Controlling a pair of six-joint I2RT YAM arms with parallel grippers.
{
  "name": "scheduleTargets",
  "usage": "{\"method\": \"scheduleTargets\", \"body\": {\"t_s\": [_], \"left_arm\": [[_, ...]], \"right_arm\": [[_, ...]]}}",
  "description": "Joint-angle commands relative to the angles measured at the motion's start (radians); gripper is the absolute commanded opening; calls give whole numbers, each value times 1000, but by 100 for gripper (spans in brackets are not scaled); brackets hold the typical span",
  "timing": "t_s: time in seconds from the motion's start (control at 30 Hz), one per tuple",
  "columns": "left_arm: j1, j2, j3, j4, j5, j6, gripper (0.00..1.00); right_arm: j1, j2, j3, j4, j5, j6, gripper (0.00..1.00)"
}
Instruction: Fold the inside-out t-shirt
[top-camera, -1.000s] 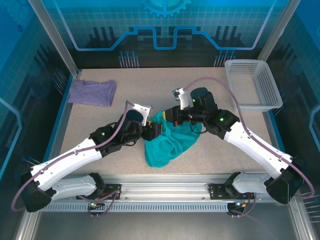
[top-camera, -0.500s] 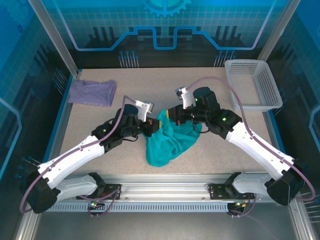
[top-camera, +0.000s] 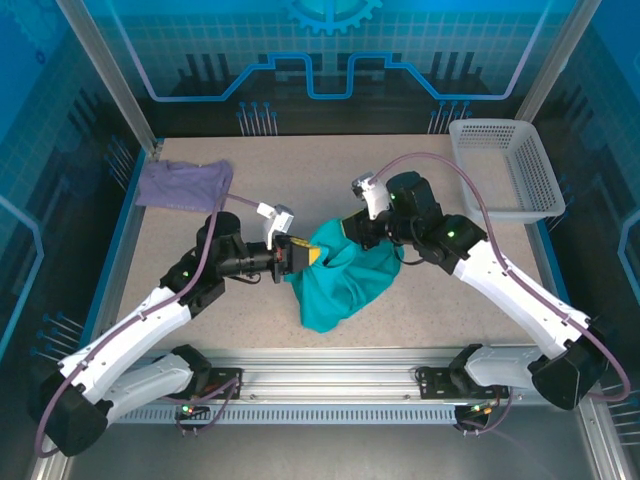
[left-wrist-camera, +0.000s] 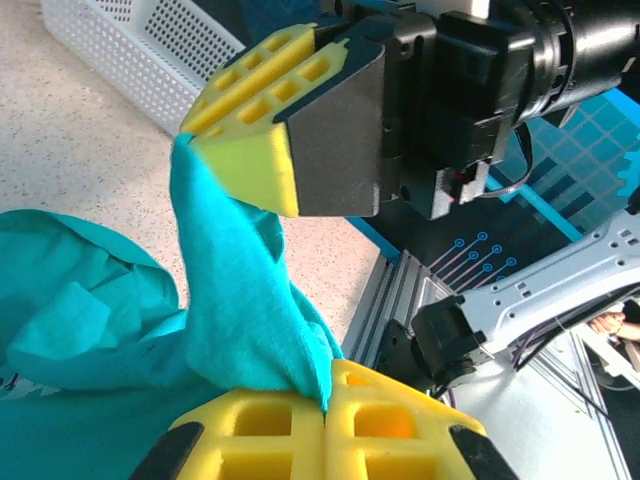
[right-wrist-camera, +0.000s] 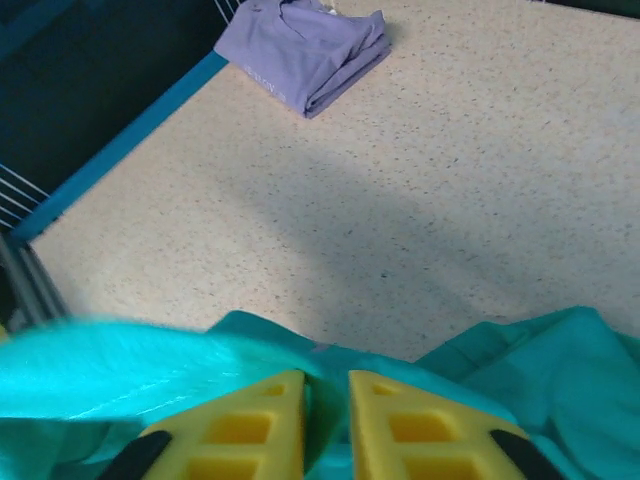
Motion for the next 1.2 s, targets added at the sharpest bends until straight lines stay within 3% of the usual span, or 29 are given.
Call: {"method": "scheduleTargets", "body": {"t_s": [0.0,0.2,0.33,0.77,0.93,1.17], "left_arm": [[15,-15,-4,62,46,23,0],[19,-12,-11,56,9,27,0],[19,-12,-9,57,13,27,0],[20,-12,-13,75,28,8,0],[19,-10,-18,79,22,8,0],[19,-5,-22,74,10,12,0]], "right_arm": [[-12,-58,1,-77,15,-80,28],[-28,-195,-106,-6,-290,-147,45],[-19,-175,-164,126,-476,-108,47],[7,-36,-175,288,-554,-68,45],[7,-41,-191,296,-574,-72,22],[6,-67,-198,269,-551,-86,2]]}}
